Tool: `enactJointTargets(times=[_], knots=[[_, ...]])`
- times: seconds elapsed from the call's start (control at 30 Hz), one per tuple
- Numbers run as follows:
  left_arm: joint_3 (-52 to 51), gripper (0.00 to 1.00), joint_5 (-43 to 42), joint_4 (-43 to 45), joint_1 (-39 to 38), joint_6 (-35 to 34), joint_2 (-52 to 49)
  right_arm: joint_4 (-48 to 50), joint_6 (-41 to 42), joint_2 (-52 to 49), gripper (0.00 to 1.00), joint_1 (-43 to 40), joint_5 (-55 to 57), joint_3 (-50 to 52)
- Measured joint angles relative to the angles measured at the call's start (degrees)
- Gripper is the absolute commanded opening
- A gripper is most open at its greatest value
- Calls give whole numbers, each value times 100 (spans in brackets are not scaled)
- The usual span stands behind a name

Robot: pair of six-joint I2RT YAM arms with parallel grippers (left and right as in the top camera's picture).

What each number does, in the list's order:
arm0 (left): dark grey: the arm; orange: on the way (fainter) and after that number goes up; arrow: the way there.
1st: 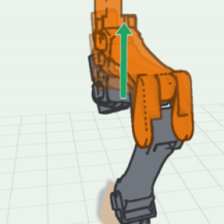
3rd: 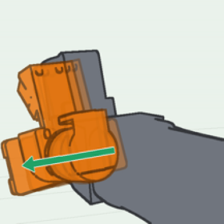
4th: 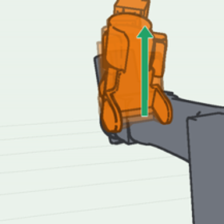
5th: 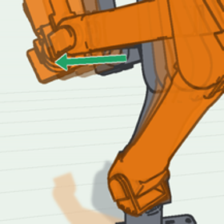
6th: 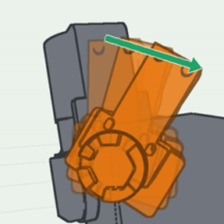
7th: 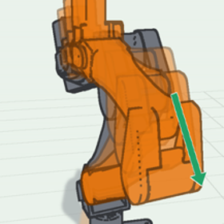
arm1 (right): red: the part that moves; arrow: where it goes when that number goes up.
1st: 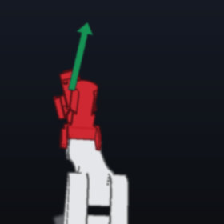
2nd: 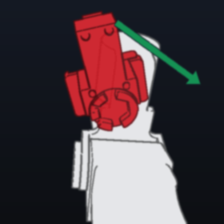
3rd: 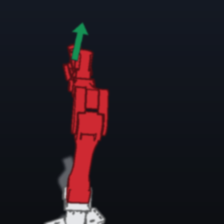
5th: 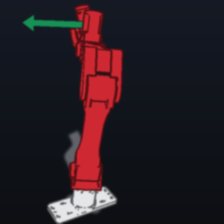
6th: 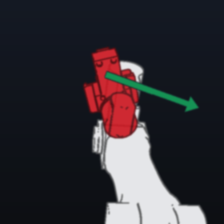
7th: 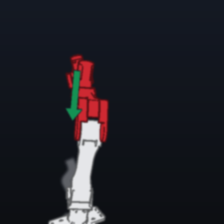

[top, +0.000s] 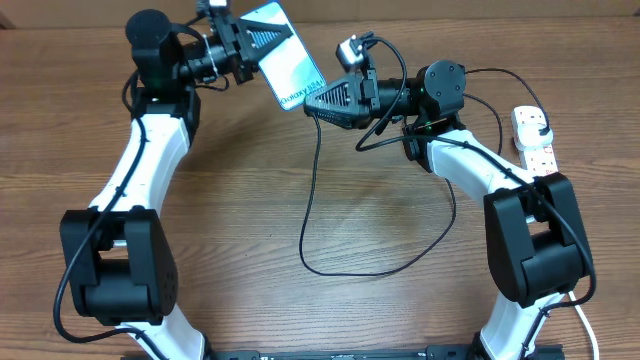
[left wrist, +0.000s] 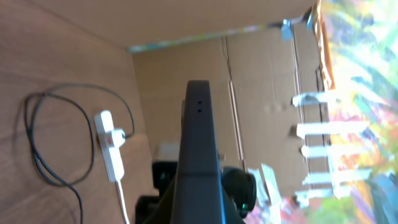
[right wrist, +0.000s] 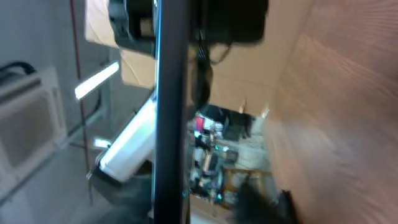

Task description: Plug charger to phone and switch on socket

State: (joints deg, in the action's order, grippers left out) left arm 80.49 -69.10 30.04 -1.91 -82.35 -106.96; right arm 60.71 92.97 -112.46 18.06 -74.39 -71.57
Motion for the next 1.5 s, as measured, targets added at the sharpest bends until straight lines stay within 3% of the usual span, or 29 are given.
enactJointTargets(times=[0.43,0.6,0.7,0.93,1.17,1.33,1.5], knots=[[-2,4,-245,-328,396,155,0,61,2,0,100,-326,-81,0],[-2,5,-299,-485,492,175,0,-505,-162,0,100,-658,-74,0],[-2,5,-334,-481,492,192,0,-1613,-573,0,100,-802,-70,-9],[-2,4,-358,-496,492,205,0,-5460,-2291,0,100,-946,146,-37],[-2,4,-378,-520,492,348,0,-9189,-4378,0,99,-979,1628,-39],[0,4,-378,-1014,470,691,0,-10465,-5447,0,100,-1174,2767,-37],[-4,5,-356,-2262,361,1537,0,-10942,-5960,48,100,-1462,3757,-37]])
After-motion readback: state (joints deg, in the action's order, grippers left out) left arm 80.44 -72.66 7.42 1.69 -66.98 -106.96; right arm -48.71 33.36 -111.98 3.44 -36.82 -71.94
